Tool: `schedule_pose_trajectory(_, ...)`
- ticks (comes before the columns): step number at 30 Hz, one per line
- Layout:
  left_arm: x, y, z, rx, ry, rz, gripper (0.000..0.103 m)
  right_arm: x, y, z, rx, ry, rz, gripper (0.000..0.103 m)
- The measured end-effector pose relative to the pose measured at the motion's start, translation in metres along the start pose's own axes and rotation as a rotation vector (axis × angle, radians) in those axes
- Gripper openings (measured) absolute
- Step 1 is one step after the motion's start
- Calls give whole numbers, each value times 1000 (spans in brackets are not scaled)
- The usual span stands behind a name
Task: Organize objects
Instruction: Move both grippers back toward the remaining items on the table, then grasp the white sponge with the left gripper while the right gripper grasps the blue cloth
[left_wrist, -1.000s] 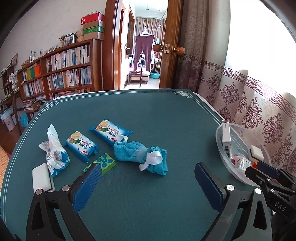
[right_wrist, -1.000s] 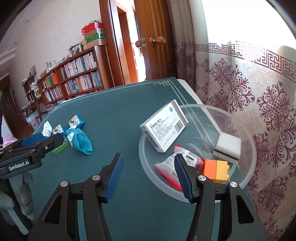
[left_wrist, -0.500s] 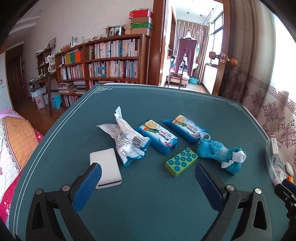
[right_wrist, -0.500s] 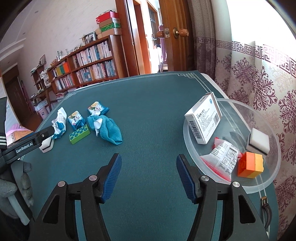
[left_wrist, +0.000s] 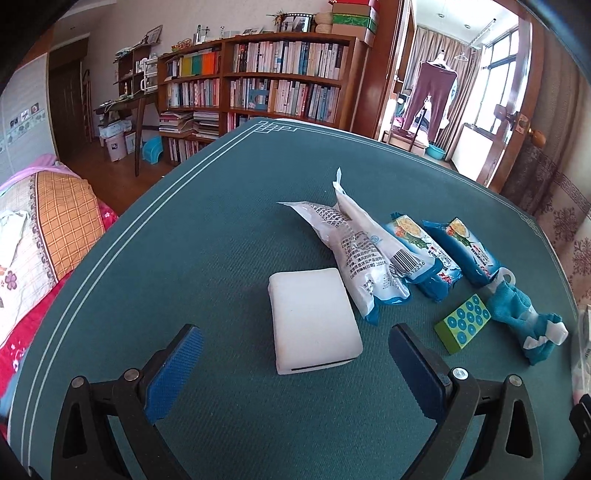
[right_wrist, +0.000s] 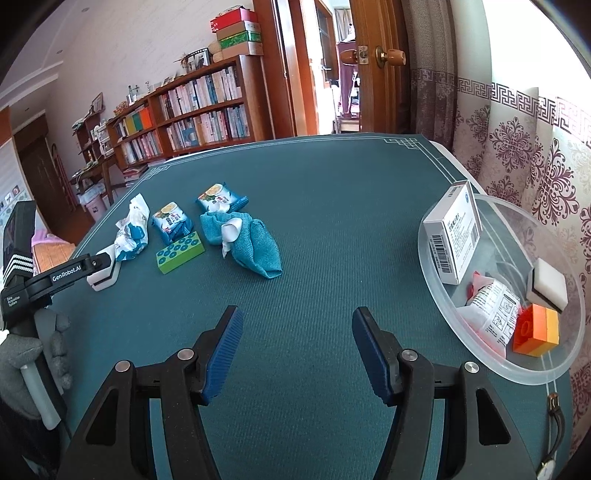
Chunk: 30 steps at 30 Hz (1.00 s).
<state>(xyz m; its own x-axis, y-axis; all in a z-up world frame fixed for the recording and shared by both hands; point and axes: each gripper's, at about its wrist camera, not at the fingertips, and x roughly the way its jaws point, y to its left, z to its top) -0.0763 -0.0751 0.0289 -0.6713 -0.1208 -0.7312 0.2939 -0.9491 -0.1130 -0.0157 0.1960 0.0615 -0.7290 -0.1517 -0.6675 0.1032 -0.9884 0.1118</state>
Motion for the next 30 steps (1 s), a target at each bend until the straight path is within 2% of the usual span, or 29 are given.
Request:
schedule_pose_trajectory(6,11,4,-2,0,26,32,99,8,3,1,-5,11,14,63)
schedule_pose_trajectory(8,15,7,-3,-7,46,21,89,11,3,2,-7,16,15,63)
schedule_pose_trajectory(12,12,3,-5,18,29,4,77,16,4,3,-10,24,16,63)
schedule_pose_trajectory(14,11,-2,-7,47,18,-8,66,18,7,4,-18,24,19,63)
schedule_pose_trajectory(16,9,-7,-9,75,12,-23,51,19,10,6,-28,24,23,63)
schedule_pose_trajectory(20,6,-12,-10,94,-10,-10,50,21,15,15,-36,20,42,63)
schedule_pose_trajectory(30,-4,-6,-8,46,-79,12,50,35,27,60,-22,-46,107,63)
